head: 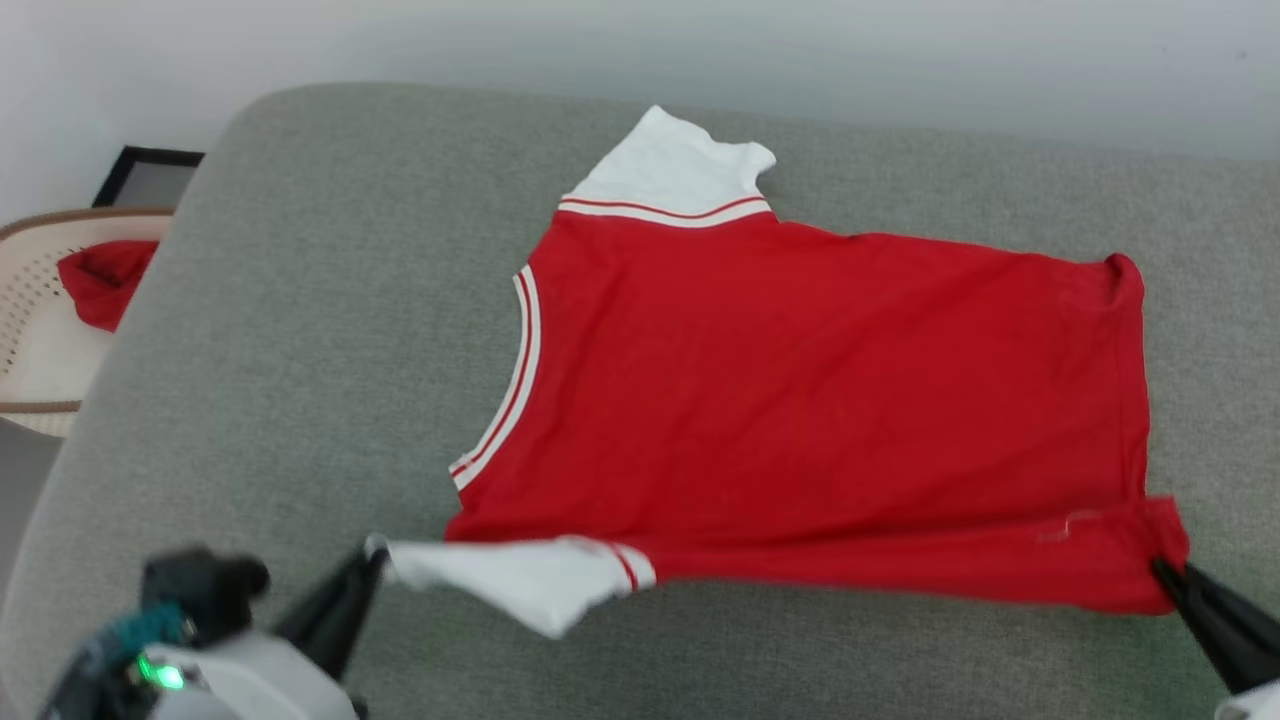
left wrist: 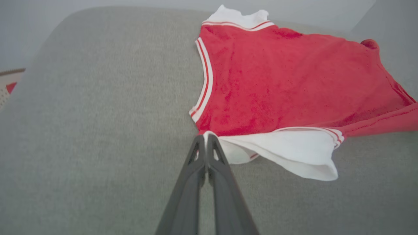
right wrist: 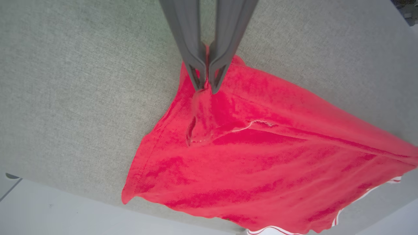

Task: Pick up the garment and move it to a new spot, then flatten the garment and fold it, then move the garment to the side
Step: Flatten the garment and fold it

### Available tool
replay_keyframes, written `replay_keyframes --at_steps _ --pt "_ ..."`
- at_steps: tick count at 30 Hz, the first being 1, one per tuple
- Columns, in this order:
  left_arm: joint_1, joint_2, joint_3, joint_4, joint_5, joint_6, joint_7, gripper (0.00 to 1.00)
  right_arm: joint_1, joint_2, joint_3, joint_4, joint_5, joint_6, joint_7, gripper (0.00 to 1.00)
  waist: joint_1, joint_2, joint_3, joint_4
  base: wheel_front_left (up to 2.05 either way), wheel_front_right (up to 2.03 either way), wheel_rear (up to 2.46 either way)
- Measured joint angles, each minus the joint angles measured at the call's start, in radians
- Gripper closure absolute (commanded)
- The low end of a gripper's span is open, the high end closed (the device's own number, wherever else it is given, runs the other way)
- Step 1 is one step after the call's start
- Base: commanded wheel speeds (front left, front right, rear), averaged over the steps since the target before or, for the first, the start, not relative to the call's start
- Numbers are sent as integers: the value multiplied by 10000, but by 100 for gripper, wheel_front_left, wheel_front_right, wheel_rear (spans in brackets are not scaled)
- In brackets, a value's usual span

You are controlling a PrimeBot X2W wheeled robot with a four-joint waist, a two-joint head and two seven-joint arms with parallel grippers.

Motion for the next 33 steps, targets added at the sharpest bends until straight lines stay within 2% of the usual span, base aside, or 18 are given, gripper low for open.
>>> replay_keyframes --at_steps 4,8,14,21,24,26,31,32,33 --pt "-1255 405 169 -6 587 -125 792 100 -834 107 -61 -169 -192 0 476 100 0 0 265 -121 0 0 0" --pt "-2489 378 267 485 1003 -654 1521 100 -1708 207 -8 -73 -309 0 945 100 0 0 594 -266 0 0 0" --pt "-4091 -493 36 2079 1444 -1797 2502 100 -2909 222 184 435 -481 -2 1444 100 0 -1 1183 -488 0 0 0" --pt "-5113 -1630 -282 4075 1444 -2961 3055 100 -3683 418 466 955 -472 0 1787 100 0 0 1846 -765 0 0 0" --pt "-5276 -1737 -374 4395 1421 -3214 3248 100 -3849 510 583 1070 -410 0 1875 100 0 0 2047 -894 0 0 0" --pt "-5384 -1843 -422 4899 1235 -3567 3428 100 -3910 546 654 1104 -362 0 1919 100 0 0 2146 -973 0 0 0" --pt "-5576 -2295 -479 5584 1009 -3703 3781 99 -4093 621 761 1223 -268 0 2082 100 0 0 2224 -1102 0 0 0" --pt "-5593 -2360 -468 5622 888 -3707 3820 96 -4144 623 782 1254 -251 0 2150 100 0 0 2201 -1100 0 0 0" --pt "-5611 -2397 -447 5641 786 -3739 3864 84 -4203 637 790 1269 -244 0 2182 95 0 0 2171 -1097 0 0 0"
